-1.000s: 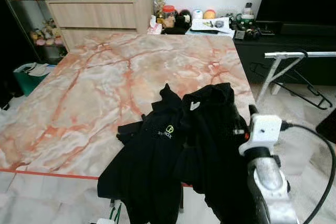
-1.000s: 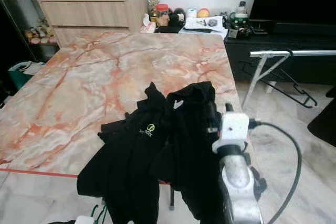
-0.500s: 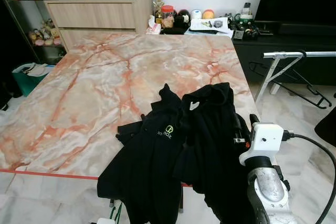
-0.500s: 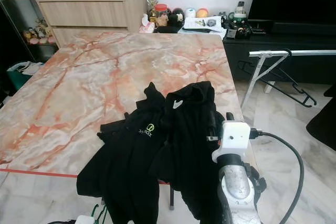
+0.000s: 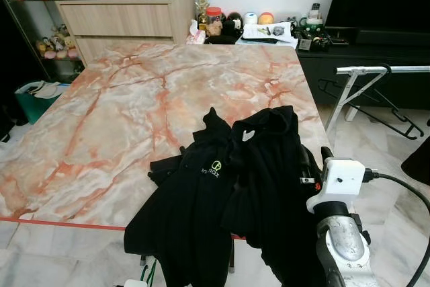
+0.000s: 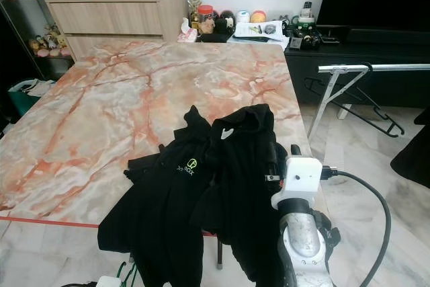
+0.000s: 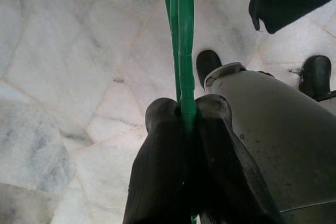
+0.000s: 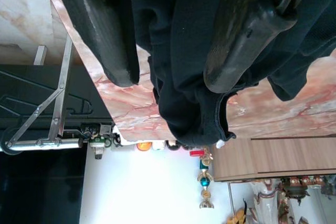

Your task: Hang hanger

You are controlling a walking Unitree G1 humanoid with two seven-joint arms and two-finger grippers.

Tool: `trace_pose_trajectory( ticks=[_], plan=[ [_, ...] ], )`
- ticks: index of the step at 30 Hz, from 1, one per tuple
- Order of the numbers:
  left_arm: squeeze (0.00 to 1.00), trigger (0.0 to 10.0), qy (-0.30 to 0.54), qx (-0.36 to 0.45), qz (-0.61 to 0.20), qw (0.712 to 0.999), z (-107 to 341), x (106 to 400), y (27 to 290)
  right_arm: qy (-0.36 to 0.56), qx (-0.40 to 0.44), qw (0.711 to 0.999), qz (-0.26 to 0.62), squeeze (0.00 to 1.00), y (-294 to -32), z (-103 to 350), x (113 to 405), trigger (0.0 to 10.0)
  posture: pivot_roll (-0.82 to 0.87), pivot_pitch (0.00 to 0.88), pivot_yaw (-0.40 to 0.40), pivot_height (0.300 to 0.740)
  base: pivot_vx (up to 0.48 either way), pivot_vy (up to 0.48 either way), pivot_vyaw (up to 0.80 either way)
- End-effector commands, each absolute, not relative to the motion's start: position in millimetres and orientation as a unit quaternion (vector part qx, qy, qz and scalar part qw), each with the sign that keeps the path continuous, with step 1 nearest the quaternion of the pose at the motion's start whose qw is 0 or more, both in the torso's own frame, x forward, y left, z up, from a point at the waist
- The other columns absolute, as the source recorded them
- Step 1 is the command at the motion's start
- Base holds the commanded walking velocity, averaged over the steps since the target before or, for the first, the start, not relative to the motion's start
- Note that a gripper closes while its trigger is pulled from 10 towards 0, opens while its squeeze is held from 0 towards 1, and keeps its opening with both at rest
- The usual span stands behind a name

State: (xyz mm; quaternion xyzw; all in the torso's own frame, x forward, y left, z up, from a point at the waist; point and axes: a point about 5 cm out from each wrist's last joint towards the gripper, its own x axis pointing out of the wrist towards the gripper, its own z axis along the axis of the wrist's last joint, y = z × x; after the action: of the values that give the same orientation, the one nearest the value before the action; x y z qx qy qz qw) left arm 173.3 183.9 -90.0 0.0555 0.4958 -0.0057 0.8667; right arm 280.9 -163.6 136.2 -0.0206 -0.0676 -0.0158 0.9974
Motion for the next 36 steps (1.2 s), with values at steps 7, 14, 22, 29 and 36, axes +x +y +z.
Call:
trace_pose_trajectory(
  ticks=[7, 14, 22, 29, 36],
  plan=[
    [0.0, 10.0, 0.505, 0.06, -0.009, 0.861, -92, 168, 186, -0.065, -0.022, 0.997, -0.018, 0.0, -163, 136, 279, 10.0, -0.03, 0.041, 0.056, 0.74, 0.0, 0.0, 0.0],
    [0.0, 10.0, 0.503, 0.059, -0.006, 0.862, -92, 169, 186, -0.067, -0.024, 0.997, -0.029, 0.0, -167, 137, 280, 10.0, -0.02, 0.05, 0.056, 0.74, 0.0, 0.0, 0.0],
    [0.0, 10.0, 0.503, 0.057, -0.006, 0.862, -92, 169, 186, -0.066, -0.029, 0.997, -0.038, 0.0, -174, 136, 281, 10.0, -0.02, 0.055, 0.052, 0.74, -0.122, 0.0, 0.0],
    [0.0, 10.0, 0.503, 0.054, -0.004, 0.863, -92, 169, 186, -0.061, -0.03, 0.997, -0.041, 0.0, -174, 133, 280, 10.0, -0.02, 0.057, 0.052, 0.74, -0.265, 0.0, 0.0],
    [0.0, 10.0, 0.503, 0.054, -0.004, 0.863, -92, 169, 186, -0.061, -0.028, 0.997, -0.043, 0.0, -174, 133, 280, 10.0, -0.02, 0.057, 0.053, 0.74, -0.28, 0.0, 0.0]
  ],
)
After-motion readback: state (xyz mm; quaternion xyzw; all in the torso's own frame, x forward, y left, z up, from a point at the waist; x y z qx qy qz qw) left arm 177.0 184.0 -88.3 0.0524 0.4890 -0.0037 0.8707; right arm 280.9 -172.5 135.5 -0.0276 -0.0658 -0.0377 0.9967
